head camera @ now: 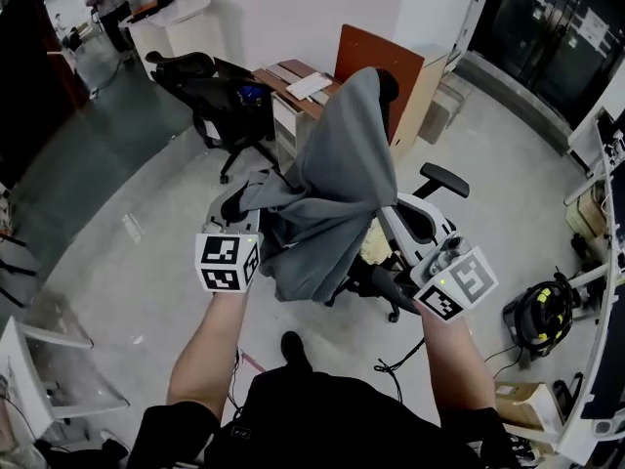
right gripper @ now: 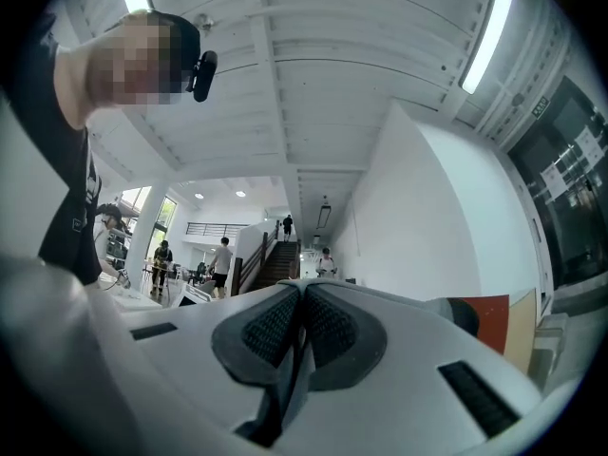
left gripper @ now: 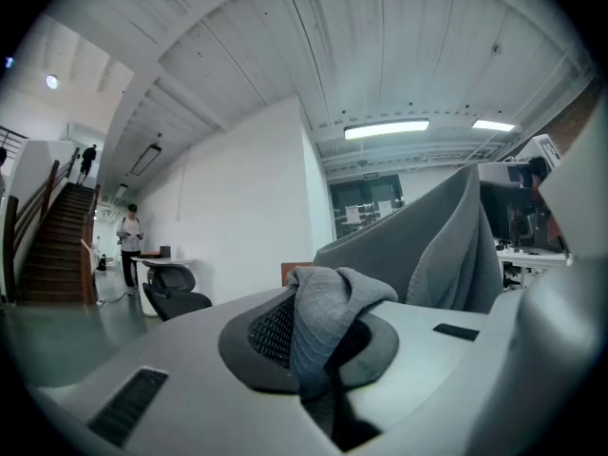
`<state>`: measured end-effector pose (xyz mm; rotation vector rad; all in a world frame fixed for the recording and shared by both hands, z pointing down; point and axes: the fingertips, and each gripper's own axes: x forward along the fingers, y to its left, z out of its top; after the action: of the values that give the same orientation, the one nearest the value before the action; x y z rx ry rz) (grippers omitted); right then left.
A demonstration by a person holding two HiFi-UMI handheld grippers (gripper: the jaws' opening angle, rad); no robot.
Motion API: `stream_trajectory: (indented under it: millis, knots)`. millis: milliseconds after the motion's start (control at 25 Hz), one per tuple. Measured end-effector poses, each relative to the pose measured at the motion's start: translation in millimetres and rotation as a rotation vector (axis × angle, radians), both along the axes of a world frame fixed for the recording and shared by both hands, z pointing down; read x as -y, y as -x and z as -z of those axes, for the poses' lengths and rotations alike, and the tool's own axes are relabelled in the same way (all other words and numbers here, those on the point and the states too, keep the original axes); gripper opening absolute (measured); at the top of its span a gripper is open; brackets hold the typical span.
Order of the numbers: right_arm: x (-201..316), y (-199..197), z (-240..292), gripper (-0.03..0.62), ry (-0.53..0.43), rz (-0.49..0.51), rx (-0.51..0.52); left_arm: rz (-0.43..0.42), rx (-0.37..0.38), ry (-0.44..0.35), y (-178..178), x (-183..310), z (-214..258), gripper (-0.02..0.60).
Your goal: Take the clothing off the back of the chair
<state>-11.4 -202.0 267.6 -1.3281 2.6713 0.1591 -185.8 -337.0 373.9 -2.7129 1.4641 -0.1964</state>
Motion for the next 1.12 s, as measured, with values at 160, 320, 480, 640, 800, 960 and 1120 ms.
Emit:
stream_trajectory:
  millis: [160, 320, 480, 640, 800, 960, 1120]
  knots:
    - [-69, -18, -2, 0.017, -0.013, 0.018, -0.001, 0.0, -0.003, 0.003, -21, -56, -2, 0.02]
    - [-131, -40, 4, 0.017, -0.028, 0.02, 0.009, -0.013, 0.005, -0.001, -42, -111, -1, 0.02]
    - [-181, -60, 21, 0.017, -0.055, 0.004, 0.036, -0.017, 0.002, -0.008, -52, -155, 9, 0.02]
    - [-210, -86, 46, 0.017, -0.11, -0.045, 0.052, -0.037, 0.009, -0.056, -58, -178, 36, 0.02]
    - [-212, -105, 47, 0.017, -0.098, -0.131, 0.046, -0.069, 0.015, -0.068, -64, -182, 46, 0.02]
    - [-193, -121, 33, 0.017, -0.03, -0.228, 0.039, -0.098, 0.009, -0.061, -72, -171, 44, 0.02]
    - [-160, -136, 14, 0.018, 0.047, -0.357, -0.001, -0.135, 0.021, -0.066, -74, -147, 40, 0.02]
